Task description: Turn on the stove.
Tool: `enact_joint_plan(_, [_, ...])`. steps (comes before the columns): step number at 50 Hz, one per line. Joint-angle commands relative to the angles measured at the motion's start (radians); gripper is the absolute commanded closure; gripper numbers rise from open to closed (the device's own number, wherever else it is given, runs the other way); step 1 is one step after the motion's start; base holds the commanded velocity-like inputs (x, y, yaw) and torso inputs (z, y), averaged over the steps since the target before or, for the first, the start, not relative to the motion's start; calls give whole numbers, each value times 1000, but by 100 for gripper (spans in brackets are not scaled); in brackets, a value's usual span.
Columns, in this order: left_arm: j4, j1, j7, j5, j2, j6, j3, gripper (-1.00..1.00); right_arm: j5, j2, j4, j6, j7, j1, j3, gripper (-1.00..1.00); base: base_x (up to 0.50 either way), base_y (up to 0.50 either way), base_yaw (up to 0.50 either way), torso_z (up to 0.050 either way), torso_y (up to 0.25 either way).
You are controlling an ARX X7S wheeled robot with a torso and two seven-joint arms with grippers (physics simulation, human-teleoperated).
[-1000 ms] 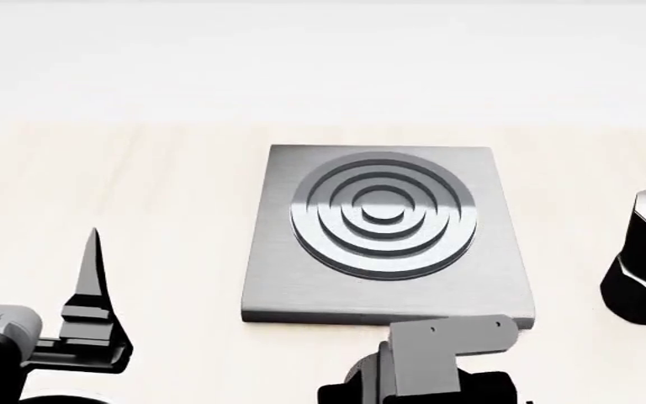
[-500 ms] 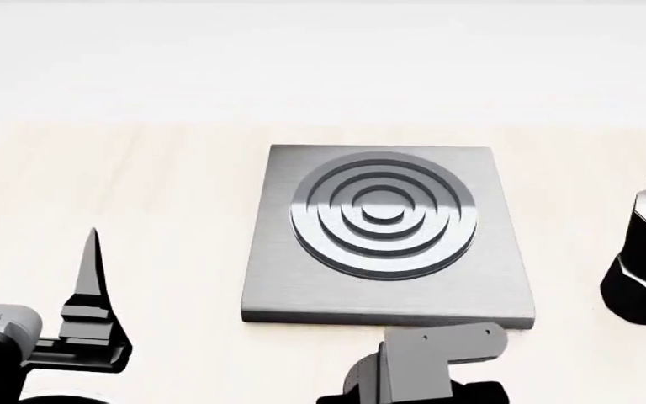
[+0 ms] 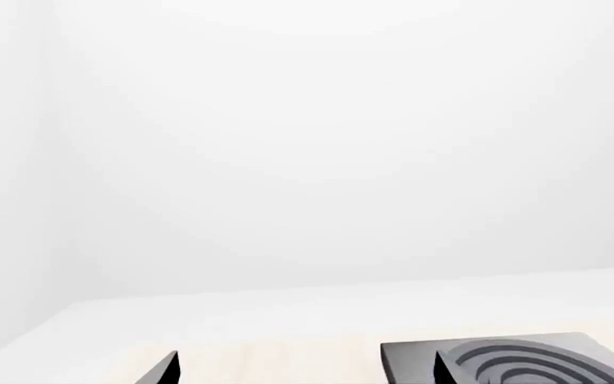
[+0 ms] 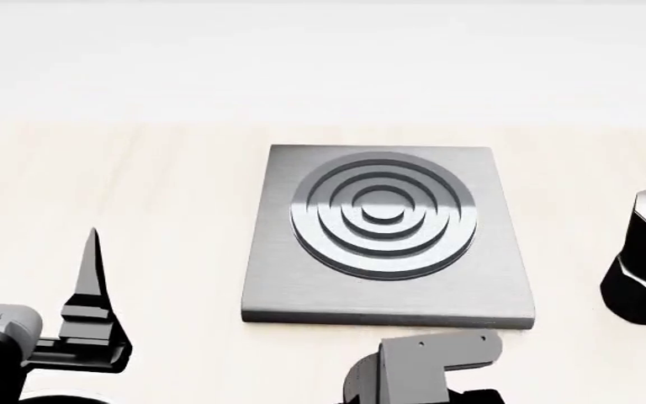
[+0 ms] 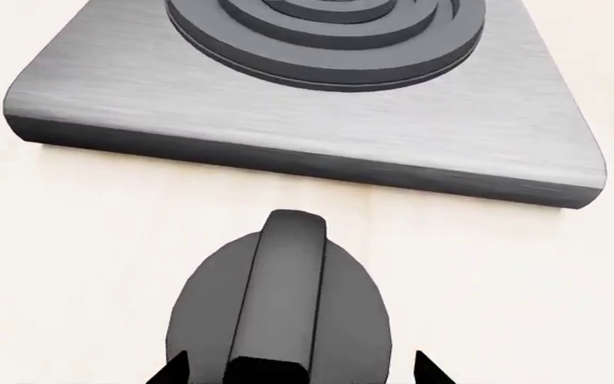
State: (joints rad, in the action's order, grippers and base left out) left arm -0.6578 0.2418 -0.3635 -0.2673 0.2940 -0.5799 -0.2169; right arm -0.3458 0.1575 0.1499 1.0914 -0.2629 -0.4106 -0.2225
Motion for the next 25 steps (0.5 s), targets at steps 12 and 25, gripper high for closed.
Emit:
enact_joint_plan(12, [6, 1, -7, -8, 6, 6, -4, -100, 9, 17, -28, 6, -41, -1, 19, -100, 0, 0, 0, 0, 0])
enact_joint_plan(25, [0, 3, -14, -14, 10, 3, -4, -100, 24, 34, 3, 21, -89, 4, 44, -100, 0, 0, 0, 0, 0])
